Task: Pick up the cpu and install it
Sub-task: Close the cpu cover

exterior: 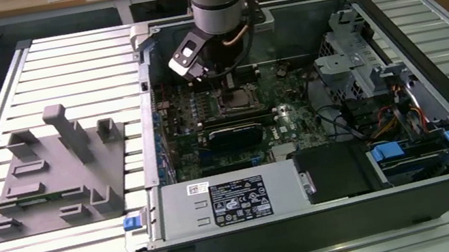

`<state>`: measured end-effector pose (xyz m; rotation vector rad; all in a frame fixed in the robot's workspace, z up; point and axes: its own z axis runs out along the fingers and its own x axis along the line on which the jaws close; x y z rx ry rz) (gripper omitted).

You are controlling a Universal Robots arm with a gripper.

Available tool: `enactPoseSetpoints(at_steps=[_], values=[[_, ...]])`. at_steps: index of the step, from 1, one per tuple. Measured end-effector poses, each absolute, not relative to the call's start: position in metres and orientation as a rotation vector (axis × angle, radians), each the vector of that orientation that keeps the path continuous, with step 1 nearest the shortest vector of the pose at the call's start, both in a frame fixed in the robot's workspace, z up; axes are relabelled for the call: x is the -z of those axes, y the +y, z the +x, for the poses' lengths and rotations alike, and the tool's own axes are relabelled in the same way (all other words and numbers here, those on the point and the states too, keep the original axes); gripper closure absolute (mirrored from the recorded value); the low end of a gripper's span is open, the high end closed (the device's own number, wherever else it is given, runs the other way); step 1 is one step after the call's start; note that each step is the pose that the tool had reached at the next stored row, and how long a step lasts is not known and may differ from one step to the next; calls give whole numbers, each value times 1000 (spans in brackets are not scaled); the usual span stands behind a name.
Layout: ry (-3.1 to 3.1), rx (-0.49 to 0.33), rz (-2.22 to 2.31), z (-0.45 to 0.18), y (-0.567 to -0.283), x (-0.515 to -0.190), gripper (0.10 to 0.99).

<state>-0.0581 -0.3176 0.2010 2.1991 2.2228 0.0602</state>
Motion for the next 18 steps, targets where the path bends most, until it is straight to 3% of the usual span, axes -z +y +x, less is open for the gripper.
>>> enactPoseSetpoints(at_steps=[18], values=[[2223, -60, 2199, -47, -318, -208, 980]])
